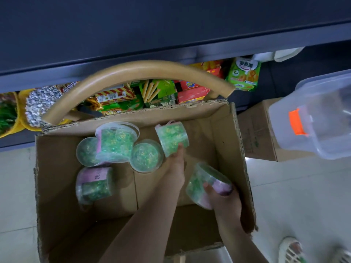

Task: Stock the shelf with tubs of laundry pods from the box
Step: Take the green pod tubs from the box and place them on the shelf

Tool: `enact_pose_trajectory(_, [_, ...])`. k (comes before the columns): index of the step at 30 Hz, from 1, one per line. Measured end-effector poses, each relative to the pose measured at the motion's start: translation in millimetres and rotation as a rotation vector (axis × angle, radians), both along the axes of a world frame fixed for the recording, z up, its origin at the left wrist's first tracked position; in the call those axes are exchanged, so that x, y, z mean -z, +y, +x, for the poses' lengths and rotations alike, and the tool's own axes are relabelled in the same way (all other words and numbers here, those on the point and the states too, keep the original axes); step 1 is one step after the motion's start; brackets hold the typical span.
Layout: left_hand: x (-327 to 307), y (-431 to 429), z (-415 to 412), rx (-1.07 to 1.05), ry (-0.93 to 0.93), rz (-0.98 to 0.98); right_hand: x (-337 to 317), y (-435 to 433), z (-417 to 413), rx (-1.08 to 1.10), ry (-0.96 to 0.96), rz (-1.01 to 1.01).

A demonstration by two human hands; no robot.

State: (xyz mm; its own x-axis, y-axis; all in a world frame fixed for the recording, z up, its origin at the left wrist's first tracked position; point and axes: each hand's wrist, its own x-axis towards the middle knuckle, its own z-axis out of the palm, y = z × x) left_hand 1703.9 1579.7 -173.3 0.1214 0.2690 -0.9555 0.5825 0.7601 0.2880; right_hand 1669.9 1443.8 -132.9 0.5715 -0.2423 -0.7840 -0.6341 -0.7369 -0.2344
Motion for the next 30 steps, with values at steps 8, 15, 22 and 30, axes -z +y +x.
enact_pose_trajectory(8, [14, 9, 36, -0.43, 0.001, -0.056, 10, 1, 3, 0.113, -0.04, 0.02])
enact_pose_trajectory(15, [21, 15, 25, -0.518, 0.052, 0.043, 16, -1, -3, 0.122, -0.09, 0.051])
enact_pose_trajectory(22, [9, -2, -31, -0.071, -0.032, 0.198, 3, 1, -2, 0.144, -0.189, 0.104])
enact_pose_trajectory(30, [-44, 26, -73, 0.153, -0.219, 0.305, -21, 2, -12, 0.127, -0.293, 0.148])
